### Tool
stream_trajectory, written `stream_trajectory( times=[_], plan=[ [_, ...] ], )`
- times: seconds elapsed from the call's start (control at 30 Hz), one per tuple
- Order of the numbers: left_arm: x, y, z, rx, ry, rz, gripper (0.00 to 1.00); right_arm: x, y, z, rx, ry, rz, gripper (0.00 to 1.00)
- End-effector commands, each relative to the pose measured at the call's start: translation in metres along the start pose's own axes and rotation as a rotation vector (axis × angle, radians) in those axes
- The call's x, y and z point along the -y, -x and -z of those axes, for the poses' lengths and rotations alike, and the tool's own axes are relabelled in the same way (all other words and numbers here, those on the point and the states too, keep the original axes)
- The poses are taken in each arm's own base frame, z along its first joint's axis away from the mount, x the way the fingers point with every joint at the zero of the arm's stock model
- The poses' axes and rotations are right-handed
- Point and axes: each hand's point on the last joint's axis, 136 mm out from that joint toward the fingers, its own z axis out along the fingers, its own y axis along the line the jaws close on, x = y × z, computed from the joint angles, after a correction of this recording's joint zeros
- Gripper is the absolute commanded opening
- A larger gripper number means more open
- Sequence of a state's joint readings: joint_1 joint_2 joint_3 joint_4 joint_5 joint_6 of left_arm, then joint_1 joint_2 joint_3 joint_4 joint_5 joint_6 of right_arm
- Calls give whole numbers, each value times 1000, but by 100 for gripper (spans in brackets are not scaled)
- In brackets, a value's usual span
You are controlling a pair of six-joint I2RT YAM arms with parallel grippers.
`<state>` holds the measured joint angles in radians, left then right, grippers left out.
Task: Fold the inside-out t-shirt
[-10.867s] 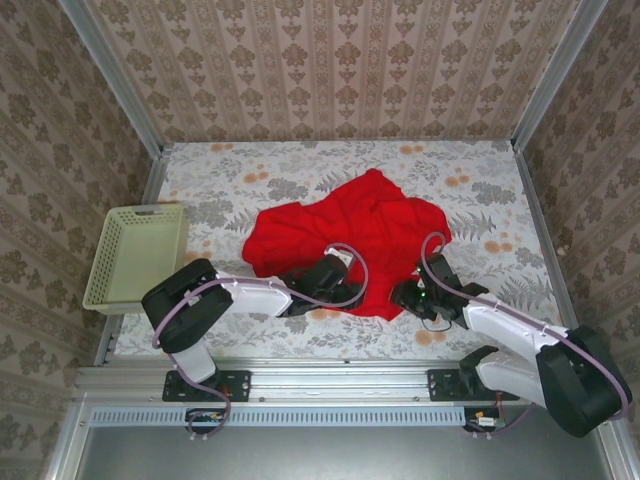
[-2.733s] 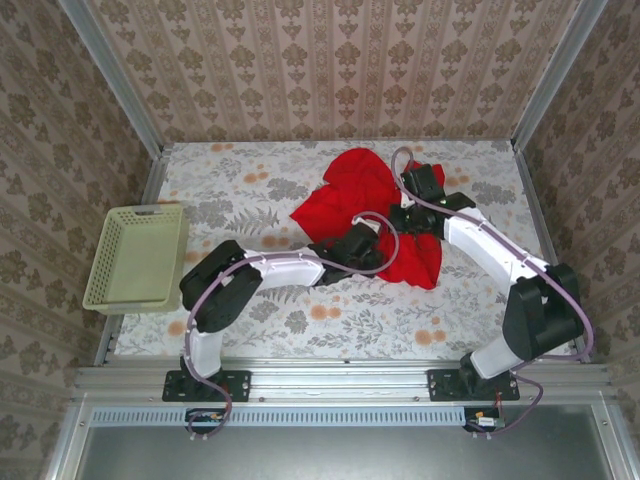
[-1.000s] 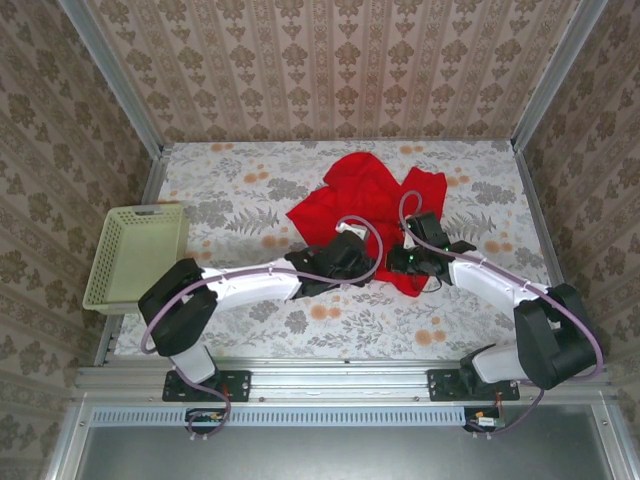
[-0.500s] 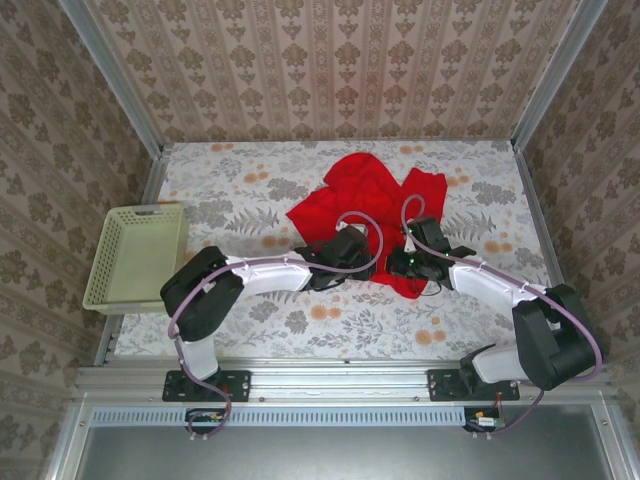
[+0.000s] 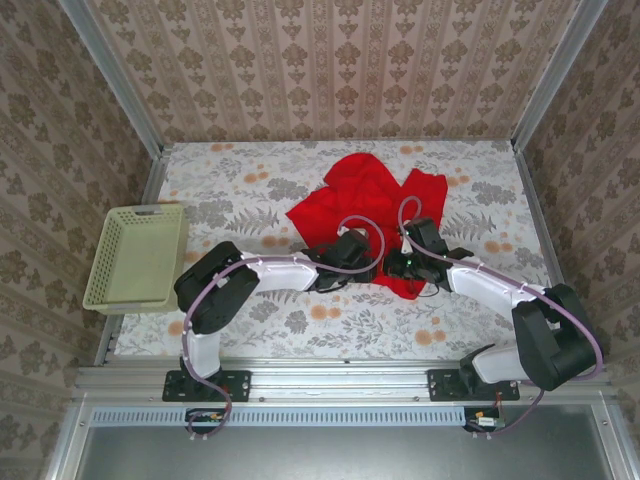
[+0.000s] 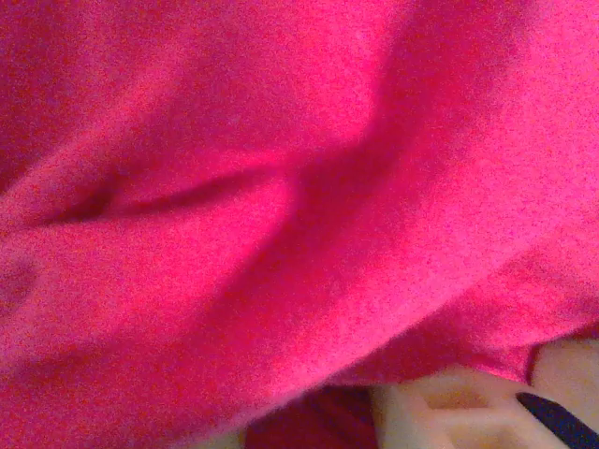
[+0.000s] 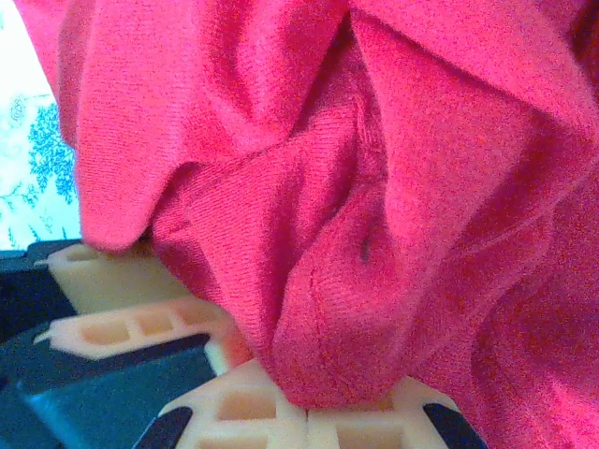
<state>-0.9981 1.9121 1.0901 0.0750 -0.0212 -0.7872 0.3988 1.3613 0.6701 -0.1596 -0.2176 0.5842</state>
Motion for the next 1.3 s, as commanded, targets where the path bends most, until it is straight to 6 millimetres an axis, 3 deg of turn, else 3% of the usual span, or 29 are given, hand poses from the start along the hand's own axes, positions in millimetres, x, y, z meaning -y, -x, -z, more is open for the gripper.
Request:
stream_trajectory(
  times=[0.0, 0.27, 0.5, 0.8, 0.93, 1.17, 1.27],
  plan=[
    [2, 16, -5, 34, -14, 36, 38, -8, -3, 4, 7, 34, 1, 2],
    [-1, 27, -5, 47, 10, 32, 22, -5, -6, 1, 3, 7, 4, 2],
    [-6, 28, 14, 69, 46, 13, 13, 15, -7, -2, -2, -106, 0, 1],
    [-3, 14, 39, 72, 78, -34, 0, 31, -8, -6, -18, -219, 10, 1],
    [-2, 8, 43, 70, 71, -28, 0, 29, -10, -8, -23, -258, 57, 2],
    [13, 15, 77, 160, 8, -24, 0, 15, -19, -14, -32, -302, 138, 5],
    [12, 15, 92, 177, -60, 35, 0, 30, -21, -15, -34, -389, 127, 5]
  ],
)
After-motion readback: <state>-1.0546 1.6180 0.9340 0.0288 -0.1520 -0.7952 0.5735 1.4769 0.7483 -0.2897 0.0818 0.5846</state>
